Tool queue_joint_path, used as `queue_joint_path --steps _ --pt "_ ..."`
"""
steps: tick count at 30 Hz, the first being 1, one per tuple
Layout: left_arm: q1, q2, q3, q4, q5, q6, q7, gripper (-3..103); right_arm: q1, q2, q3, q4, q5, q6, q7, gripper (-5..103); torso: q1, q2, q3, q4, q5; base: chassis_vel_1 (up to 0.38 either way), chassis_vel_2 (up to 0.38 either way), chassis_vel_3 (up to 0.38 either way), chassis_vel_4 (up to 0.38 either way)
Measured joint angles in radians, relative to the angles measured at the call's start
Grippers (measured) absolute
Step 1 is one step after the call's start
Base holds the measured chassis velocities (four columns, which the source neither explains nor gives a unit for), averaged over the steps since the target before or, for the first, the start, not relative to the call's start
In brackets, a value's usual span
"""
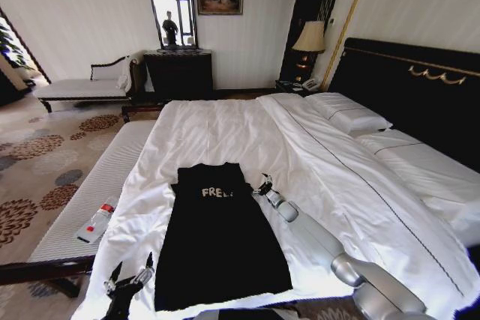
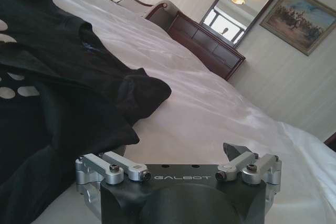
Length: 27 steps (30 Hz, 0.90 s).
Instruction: Fold the clothes on the bed.
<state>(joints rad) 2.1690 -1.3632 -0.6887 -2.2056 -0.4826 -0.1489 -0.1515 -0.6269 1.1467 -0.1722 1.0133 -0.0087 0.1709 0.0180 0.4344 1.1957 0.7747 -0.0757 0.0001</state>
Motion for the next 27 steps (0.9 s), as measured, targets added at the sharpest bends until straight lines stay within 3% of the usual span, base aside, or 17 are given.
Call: queue_joint_path --steps 9,13,16,18,19,20,22,27 --pt "-0.014 0.003 0.018 0.004 0.000 0.006 0.000 100 -0.110 -0.141 -0.026 0.290 0.015 -0.024 0.003 100 0.000 0.000 0.000 -0.0003 0.0000 0.000 0.000 0.000 0.000" --pt "-0.021 0.006 0.024 0.004 0.001 0.011 -0.002 100 -0.143 -0.155 -0.035 0.332 0.008 -0.032 0.004 100 0.000 0.000 0.000 -0.0002 -0.0001 0.000 0.000 0.000 0.000" --pt "-0.022 0.006 0.025 0.000 0.002 0.012 -0.003 100 -0.155 -0.154 -0.014 0.352 0.134 -0.099 0.020 100 0.000 0.000 0.000 0.0000 -0.0001 0.000 0.000 0.000 0.000" --pt "-0.019 0.006 0.024 0.001 0.002 0.011 -0.003 100 -0.165 -0.156 0.018 0.398 0.421 -0.240 0.030 100 0.000 0.000 0.000 -0.0001 -0.0001 0.000 0.000 0.000 0.000" --pt "-0.017 0.006 0.023 0.001 0.002 0.010 -0.003 100 -0.167 -0.156 0.027 0.408 0.494 -0.271 0.031 100 0.000 0.000 0.000 -0.0002 -0.0001 0.000 0.000 0.000 0.000" --pt "-0.017 0.006 0.023 0.001 0.002 0.010 -0.003 100 -0.167 -0.156 0.027 0.408 0.494 -0.271 0.031 100 0.000 0.000 0.000 -0.0002 -0.0001 0.000 0.000 0.000 0.000" --pt "-0.013 0.004 0.023 0.003 0.004 0.007 -0.003 100 -0.167 -0.143 0.063 0.424 0.696 -0.349 0.029 101 0.000 0.000 0.000 -0.0001 -0.0002 0.000 0.000 0.000 0.000" --pt "-0.007 0.001 0.022 -0.004 0.007 0.006 -0.002 100 -0.136 -0.105 0.089 0.370 0.839 -0.374 -0.005 100 0.000 0.000 0.000 0.0001 -0.0002 0.000 0.000 0.000 0.000"
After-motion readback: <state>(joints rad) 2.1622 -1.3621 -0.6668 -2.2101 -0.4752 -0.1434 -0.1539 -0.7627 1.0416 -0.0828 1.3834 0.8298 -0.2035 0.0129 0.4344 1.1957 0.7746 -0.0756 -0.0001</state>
